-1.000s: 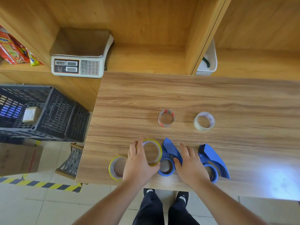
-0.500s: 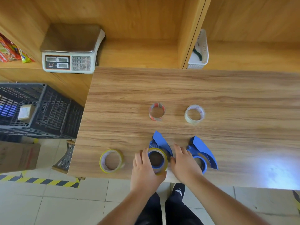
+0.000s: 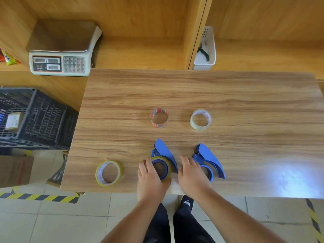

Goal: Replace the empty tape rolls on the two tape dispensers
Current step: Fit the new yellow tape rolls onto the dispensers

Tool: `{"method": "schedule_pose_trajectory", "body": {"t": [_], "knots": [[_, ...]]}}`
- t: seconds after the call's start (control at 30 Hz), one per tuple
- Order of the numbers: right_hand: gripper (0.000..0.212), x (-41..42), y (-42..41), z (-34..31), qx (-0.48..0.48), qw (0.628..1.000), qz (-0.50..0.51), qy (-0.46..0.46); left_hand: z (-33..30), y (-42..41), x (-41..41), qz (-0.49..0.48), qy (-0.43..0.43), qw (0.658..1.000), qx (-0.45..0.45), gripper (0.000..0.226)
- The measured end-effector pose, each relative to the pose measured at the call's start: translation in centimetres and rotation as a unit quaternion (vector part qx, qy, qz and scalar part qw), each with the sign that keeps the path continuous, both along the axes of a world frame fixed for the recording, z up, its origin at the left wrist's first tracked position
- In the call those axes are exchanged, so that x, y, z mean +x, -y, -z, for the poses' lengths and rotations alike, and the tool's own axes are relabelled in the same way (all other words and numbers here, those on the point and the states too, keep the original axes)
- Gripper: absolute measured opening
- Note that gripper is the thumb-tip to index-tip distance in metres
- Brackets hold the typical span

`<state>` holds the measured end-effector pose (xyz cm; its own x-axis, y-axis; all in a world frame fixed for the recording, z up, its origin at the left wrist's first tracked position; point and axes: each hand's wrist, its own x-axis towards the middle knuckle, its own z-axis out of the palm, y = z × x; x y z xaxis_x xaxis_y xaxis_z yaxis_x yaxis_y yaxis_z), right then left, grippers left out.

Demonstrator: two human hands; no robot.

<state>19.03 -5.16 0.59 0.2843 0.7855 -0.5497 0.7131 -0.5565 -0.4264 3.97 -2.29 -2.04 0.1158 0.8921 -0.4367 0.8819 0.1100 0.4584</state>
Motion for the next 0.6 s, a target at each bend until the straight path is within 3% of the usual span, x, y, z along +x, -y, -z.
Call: {"method": "schedule_pose_trajectory", "body": {"t": [0.3,0.47,0.6], "knots": [[0.045,0.0,-0.2,-0.5,-0.006,1.0,-0.005,0.005,0.0,0.1,-0.7,0.006,-0.02,1.0,0.017,0.112],[0.045,-0.6,-1.0,-0.9,-0.015,1.0,-0.014,0.005,-1.1,-0.7,-4.4,0.009,-0.034,0.996,0.085,0.098],[0.047,-1.1,-1.7,-0.9,-0.018,0.999,-0.024,0.011,-1.4,-2.6,-9.5,-0.077,-0.059,0.992,0.077,0.108]]}}
